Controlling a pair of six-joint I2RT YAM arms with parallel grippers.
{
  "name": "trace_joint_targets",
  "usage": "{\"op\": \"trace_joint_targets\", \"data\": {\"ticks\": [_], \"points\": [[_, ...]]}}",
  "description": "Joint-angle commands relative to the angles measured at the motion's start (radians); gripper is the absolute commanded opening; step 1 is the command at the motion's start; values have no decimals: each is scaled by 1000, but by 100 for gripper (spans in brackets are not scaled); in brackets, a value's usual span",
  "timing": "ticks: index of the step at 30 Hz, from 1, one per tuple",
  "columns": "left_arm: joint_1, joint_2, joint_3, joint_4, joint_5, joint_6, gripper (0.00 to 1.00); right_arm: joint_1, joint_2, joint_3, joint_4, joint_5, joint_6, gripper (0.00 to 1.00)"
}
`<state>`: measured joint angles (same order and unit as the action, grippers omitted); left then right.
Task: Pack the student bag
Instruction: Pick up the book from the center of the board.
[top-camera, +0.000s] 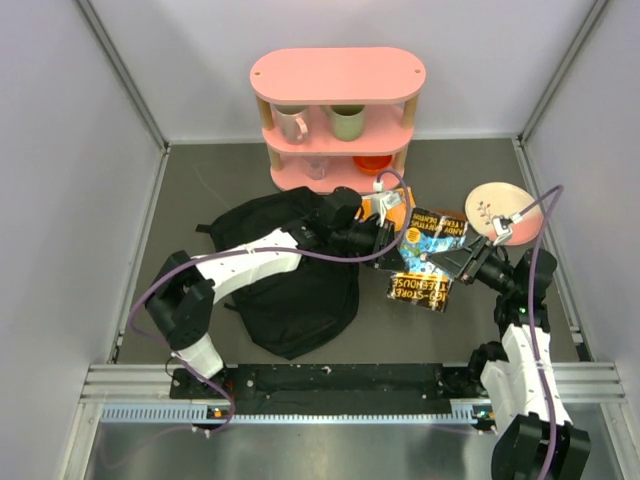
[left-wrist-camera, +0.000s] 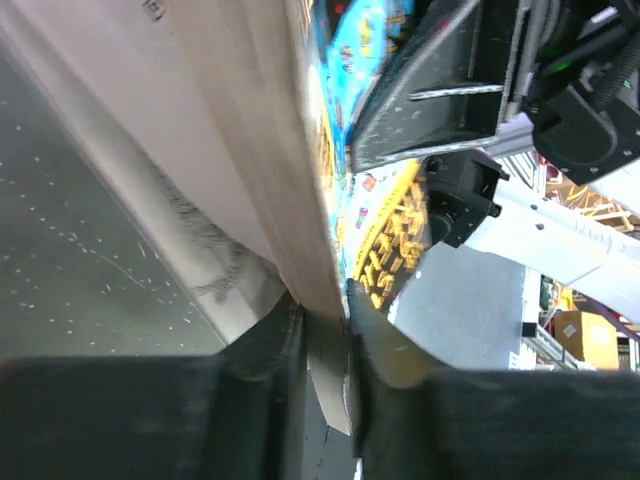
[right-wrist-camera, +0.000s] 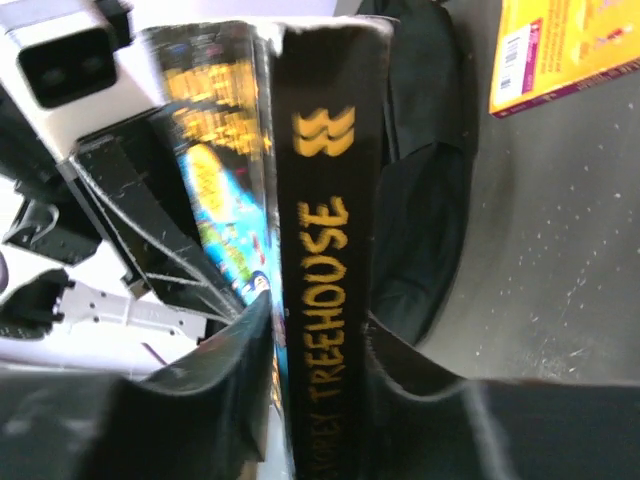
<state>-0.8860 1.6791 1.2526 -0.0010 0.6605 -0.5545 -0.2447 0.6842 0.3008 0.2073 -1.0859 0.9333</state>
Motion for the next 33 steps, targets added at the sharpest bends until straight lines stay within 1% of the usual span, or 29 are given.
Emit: {"op": "trace_joint_targets", "data": {"ticks": [1, 2, 3, 4, 5, 6, 7, 9, 11, 12, 13, 15, 18, 19, 22, 27, 28, 29, 32, 33], "points": [[5, -70, -4, 90, -1, -10, 40, 8, -51, 7, 77, -16, 55, 20], [10, -76, -5, 38, -91, -7, 56, 8, -60, 11, 49, -9, 52, 9], [10, -84, -4, 4, -145, 5, 67, 8, -72, 15, 40, -2, 47, 6], [12, -103, -7, -43, -188, 13, 88, 8, -80, 21, 26, 12, 41, 4], [13, -116, -21, -75, -232, 21, 98, 8, -86, 26, 5, 15, 35, 1], [16, -133, -31, -79, -290, 21, 98, 10, -95, 30, 0, 20, 33, 0], [18, -163, -45, -76, -309, 18, 99, 8, -97, 35, 0, 17, 39, 0], [30, -196, -84, -45, -332, 5, 99, 8, -97, 38, 38, 1, 58, 0], [44, -228, -110, -16, -325, -2, 99, 10, -86, 43, 69, -28, 97, 0], [48, -240, -114, 8, -309, -11, 99, 8, -84, 43, 125, -48, 119, 0], [58, -243, -119, 36, -296, -16, 98, 8, -80, 43, 156, -55, 165, 0], [68, -246, -130, 99, -263, -34, 99, 10, -72, 50, 219, -77, 203, 0], [90, -234, -140, 188, -179, -82, 99, 42, -45, 76, 291, -101, 262, 0], [97, -228, -143, 255, -135, -96, 99, 77, -32, 89, 299, -103, 266, 0], [108, -202, -136, 338, -81, -131, 99, 146, -14, 127, 310, -100, 256, 0], [122, -176, -154, 423, -33, -189, 99, 205, 1, 155, 360, -109, 271, 0], [128, -176, -174, 450, -19, -202, 99, 217, 9, 159, 362, -117, 265, 0], [131, -173, -182, 516, 6, -228, 99, 238, 17, 164, 366, -123, 262, 0], [131, -160, -194, 581, 43, -258, 99, 295, 44, 173, 383, -126, 256, 0], [133, -159, -196, 596, 62, -262, 95, 307, 54, 179, 376, -123, 248, 0]]}}
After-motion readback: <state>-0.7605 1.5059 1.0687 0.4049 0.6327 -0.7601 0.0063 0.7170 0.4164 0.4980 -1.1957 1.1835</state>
